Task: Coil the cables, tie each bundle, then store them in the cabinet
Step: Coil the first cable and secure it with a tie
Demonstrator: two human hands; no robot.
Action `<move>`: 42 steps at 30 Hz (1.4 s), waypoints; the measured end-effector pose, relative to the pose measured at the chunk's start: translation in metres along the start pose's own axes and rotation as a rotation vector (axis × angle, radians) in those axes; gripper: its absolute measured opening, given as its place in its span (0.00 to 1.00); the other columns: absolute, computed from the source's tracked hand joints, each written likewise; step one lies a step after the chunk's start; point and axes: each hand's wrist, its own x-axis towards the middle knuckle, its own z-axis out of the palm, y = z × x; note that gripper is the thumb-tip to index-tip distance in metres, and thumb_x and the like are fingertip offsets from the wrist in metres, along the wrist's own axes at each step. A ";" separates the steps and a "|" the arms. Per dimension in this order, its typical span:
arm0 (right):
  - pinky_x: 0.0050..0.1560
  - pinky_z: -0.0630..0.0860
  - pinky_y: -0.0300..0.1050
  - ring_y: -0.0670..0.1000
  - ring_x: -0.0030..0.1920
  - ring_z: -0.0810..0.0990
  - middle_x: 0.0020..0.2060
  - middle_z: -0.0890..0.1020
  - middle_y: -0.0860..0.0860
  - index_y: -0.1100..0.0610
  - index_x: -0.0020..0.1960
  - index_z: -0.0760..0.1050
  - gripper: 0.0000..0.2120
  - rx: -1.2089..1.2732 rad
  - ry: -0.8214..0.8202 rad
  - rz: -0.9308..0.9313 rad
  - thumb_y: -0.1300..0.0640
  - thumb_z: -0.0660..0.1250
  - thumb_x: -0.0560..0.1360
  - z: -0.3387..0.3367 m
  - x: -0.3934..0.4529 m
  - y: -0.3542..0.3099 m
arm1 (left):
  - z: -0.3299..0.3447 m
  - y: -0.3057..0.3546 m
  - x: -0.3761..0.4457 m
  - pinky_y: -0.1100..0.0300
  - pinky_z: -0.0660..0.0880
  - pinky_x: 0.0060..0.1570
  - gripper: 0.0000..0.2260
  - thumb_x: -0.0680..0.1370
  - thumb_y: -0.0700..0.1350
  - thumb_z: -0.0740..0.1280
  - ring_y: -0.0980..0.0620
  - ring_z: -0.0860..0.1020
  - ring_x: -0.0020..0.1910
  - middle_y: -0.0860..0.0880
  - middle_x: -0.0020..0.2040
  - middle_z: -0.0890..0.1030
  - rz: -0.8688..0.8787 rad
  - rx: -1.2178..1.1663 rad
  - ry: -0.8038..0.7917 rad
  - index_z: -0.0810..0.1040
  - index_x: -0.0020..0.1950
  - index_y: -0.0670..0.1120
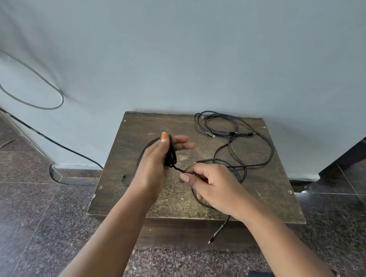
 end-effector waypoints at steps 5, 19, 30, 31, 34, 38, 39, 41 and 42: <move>0.27 0.63 0.45 0.46 0.24 0.67 0.23 0.73 0.49 0.51 0.36 0.77 0.11 0.047 0.177 -0.109 0.47 0.68 0.75 -0.005 0.000 -0.002 | 0.008 -0.004 -0.006 0.51 0.75 0.52 0.19 0.82 0.53 0.53 0.48 0.81 0.49 0.46 0.45 0.84 0.052 0.411 -0.167 0.81 0.49 0.45; 0.30 0.69 0.40 0.43 0.29 0.72 0.30 0.78 0.45 0.50 0.41 0.79 0.05 0.239 0.420 -0.129 0.48 0.70 0.70 -0.020 0.009 0.019 | 0.013 0.000 -0.008 0.49 0.78 0.53 0.24 0.80 0.55 0.55 0.51 0.74 0.27 0.52 0.17 0.61 -0.357 -0.163 -0.440 0.79 0.35 0.40; 0.37 0.74 0.39 0.44 0.31 0.77 0.33 0.81 0.43 0.43 0.48 0.78 0.14 0.000 0.094 -0.019 0.63 0.62 0.79 -0.010 0.008 0.023 | 0.007 0.007 -0.006 0.50 0.79 0.51 0.21 0.79 0.51 0.57 0.51 0.76 0.29 0.50 0.17 0.64 -0.315 -0.734 -0.164 0.77 0.34 0.40; 0.36 0.73 0.38 0.44 0.30 0.77 0.32 0.81 0.43 0.45 0.49 0.78 0.12 0.007 0.087 -0.015 0.61 0.61 0.80 -0.009 0.008 0.021 | 0.007 0.007 -0.005 0.50 0.79 0.52 0.20 0.79 0.51 0.57 0.50 0.77 0.30 0.50 0.18 0.65 -0.299 -0.745 -0.115 0.77 0.34 0.40; 0.32 0.71 0.43 0.46 0.28 0.76 0.29 0.79 0.44 0.41 0.44 0.75 0.11 -0.039 0.097 -0.011 0.55 0.61 0.80 -0.007 0.008 0.015 | 0.006 0.007 -0.004 0.50 0.78 0.55 0.20 0.81 0.49 0.56 0.48 0.80 0.35 0.50 0.20 0.66 -0.249 -0.783 -0.006 0.76 0.36 0.40; 0.27 0.64 0.34 0.41 0.25 0.73 0.29 0.79 0.44 0.46 0.51 0.79 0.08 -0.173 0.088 -0.025 0.52 0.61 0.81 -0.006 0.006 0.014 | 0.003 0.006 -0.001 0.49 0.71 0.62 0.20 0.82 0.48 0.54 0.45 0.82 0.46 0.47 0.27 0.74 -0.194 -0.790 0.052 0.77 0.39 0.39; 0.27 0.64 0.34 0.41 0.25 0.73 0.30 0.80 0.45 0.49 0.51 0.80 0.09 -0.205 0.085 -0.031 0.51 0.61 0.81 -0.006 0.005 0.013 | 0.002 0.005 0.000 0.49 0.70 0.64 0.20 0.82 0.48 0.55 0.45 0.82 0.50 0.45 0.29 0.77 -0.182 -0.771 0.060 0.78 0.40 0.39; 0.27 0.66 0.37 0.42 0.26 0.75 0.31 0.81 0.45 0.52 0.48 0.80 0.11 -0.244 0.070 -0.049 0.50 0.61 0.80 -0.005 0.003 0.011 | 0.001 0.003 0.003 0.51 0.68 0.66 0.19 0.82 0.48 0.54 0.43 0.81 0.55 0.43 0.34 0.81 -0.159 -0.677 0.070 0.78 0.43 0.38; 0.29 0.70 0.41 0.42 0.28 0.76 0.32 0.82 0.45 0.52 0.49 0.81 0.11 -0.252 0.062 -0.059 0.49 0.61 0.80 -0.004 0.003 0.009 | 0.001 0.001 0.003 0.52 0.69 0.65 0.20 0.83 0.49 0.53 0.43 0.80 0.57 0.42 0.36 0.82 -0.139 -0.582 0.063 0.78 0.45 0.38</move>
